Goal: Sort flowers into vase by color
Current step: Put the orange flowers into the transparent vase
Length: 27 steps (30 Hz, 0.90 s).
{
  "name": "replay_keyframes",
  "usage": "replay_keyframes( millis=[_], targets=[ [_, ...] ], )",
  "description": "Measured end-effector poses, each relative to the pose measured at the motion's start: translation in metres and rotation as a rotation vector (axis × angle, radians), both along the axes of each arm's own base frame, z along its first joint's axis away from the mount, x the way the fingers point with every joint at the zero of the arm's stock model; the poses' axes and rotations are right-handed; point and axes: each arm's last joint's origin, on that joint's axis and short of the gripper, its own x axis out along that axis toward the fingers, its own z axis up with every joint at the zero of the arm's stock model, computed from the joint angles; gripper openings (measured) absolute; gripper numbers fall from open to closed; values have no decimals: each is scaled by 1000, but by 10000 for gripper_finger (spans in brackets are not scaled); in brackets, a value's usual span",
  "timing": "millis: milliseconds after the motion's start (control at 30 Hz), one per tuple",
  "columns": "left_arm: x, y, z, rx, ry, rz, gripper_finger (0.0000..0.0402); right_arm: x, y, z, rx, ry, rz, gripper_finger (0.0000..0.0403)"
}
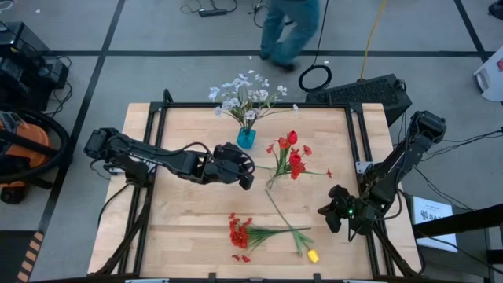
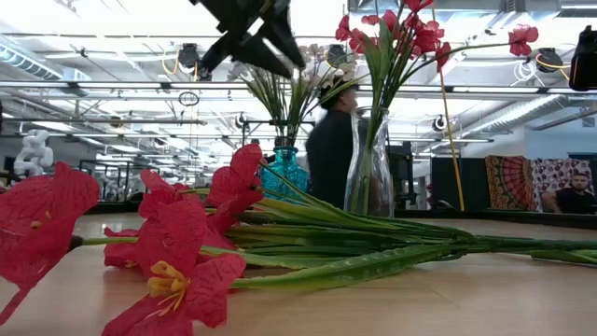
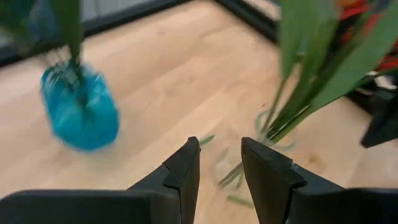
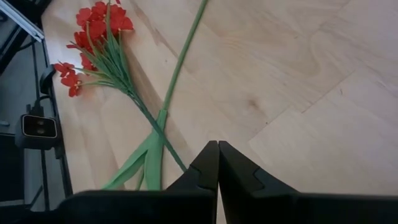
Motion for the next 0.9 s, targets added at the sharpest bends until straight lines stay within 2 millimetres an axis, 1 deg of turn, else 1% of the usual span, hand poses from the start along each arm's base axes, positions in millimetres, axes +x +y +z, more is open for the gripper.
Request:
replay_keyframes(
  millis=[167, 267, 567, 633, 733, 800, 900],
  targets=[
    [-8, 2, -8, -84, 48, 103, 125, 0, 0, 0, -2, 0, -1, 0],
    [-10, 2, -10, -119, 59, 131, 125, 0, 0, 0, -3, 0, -1, 0],
    [-9, -2, -11, -156, 69, 95, 125, 0, 0, 0, -28, -2, 25, 0],
    [-9, -3, -11, -158, 91, 51, 125, 1, 2, 1, -30, -16, 45, 0],
    [-11, -5, -14, -119, 169, -54, 125, 5, 6, 7, -50, -54, 99, 0],
    [-14, -6, -16, -104, 213, -87, 125, 9, 10, 17, -82, -90, 123, 0],
    [-18, -6, -28, -93, 261, -101, 125, 20, 16, 32, -167, -136, 135, 0]
  ],
)
